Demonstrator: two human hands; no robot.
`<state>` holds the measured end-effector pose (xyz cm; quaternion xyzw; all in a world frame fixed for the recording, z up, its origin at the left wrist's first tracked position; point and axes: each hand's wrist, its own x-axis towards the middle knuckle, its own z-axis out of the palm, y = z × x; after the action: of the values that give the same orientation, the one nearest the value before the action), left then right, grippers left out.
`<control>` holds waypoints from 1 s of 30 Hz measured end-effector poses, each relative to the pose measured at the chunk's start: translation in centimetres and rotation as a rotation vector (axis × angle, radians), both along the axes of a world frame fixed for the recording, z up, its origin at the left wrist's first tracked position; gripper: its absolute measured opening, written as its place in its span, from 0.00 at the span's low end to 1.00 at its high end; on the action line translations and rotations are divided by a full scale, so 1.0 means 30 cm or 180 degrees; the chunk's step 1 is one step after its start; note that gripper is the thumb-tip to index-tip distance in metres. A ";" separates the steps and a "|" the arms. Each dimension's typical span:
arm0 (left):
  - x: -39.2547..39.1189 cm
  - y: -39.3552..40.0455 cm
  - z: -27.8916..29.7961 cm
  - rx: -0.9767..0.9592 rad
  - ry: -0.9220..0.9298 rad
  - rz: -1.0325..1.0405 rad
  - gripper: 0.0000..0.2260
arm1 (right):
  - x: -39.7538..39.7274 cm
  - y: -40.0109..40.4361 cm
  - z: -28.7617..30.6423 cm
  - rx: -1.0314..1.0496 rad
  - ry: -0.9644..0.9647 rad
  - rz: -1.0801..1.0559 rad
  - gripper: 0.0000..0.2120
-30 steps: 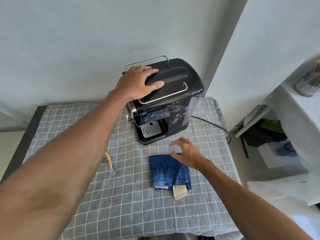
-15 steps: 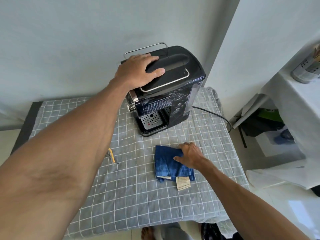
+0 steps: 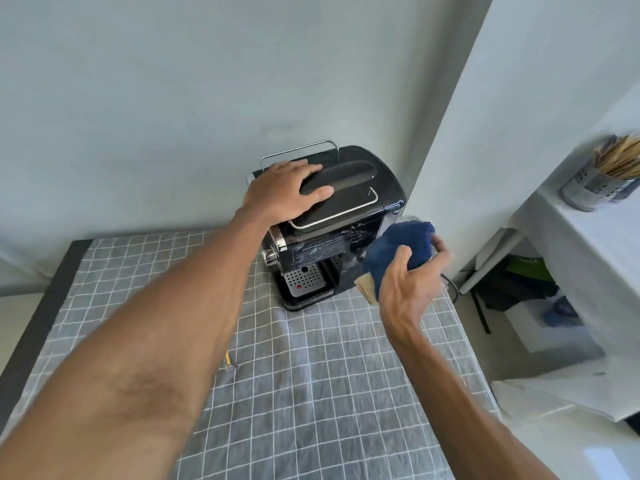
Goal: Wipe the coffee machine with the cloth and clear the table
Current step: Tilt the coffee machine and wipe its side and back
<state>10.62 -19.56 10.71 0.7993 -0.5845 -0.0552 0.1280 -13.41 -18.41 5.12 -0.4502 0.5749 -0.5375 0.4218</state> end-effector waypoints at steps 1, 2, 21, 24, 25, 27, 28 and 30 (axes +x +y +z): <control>0.000 0.000 -0.001 -0.0009 -0.0014 0.0011 0.32 | 0.035 -0.007 -0.003 0.0029 -0.0073 0.0120 0.20; 0.001 -0.001 -0.004 -0.0015 -0.0029 0.0014 0.32 | 0.070 -0.011 -0.013 0.0057 -0.0055 0.0346 0.23; 0.048 -0.018 -0.039 0.0025 0.0041 -0.0087 0.34 | 0.245 0.085 -0.189 -0.1962 0.1830 0.1224 0.27; 0.046 -0.024 -0.044 0.0025 0.0124 -0.0049 0.32 | 0.259 0.143 -0.199 -0.2161 0.2054 0.1352 0.27; 0.044 -0.025 -0.044 0.0020 0.0126 -0.0036 0.32 | 0.266 0.160 -0.200 -0.2174 0.2112 0.1391 0.27; 0.044 -0.027 -0.043 0.0021 0.0160 -0.0039 0.32 | 0.288 0.197 -0.194 -0.2165 0.2263 0.1424 0.27; 0.047 -0.028 -0.042 0.0026 0.0192 -0.0047 0.32 | 0.295 0.212 -0.192 -0.2200 0.2342 0.1440 0.27; 0.050 -0.027 -0.037 0.0039 0.0231 -0.0055 0.32 | 0.288 0.215 -0.186 -0.2402 0.2505 0.1469 0.27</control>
<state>12.12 -20.37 9.60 0.7924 -0.5860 -0.0890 0.1437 -4.76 -11.95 -0.46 -0.8480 0.3445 -0.3917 0.0936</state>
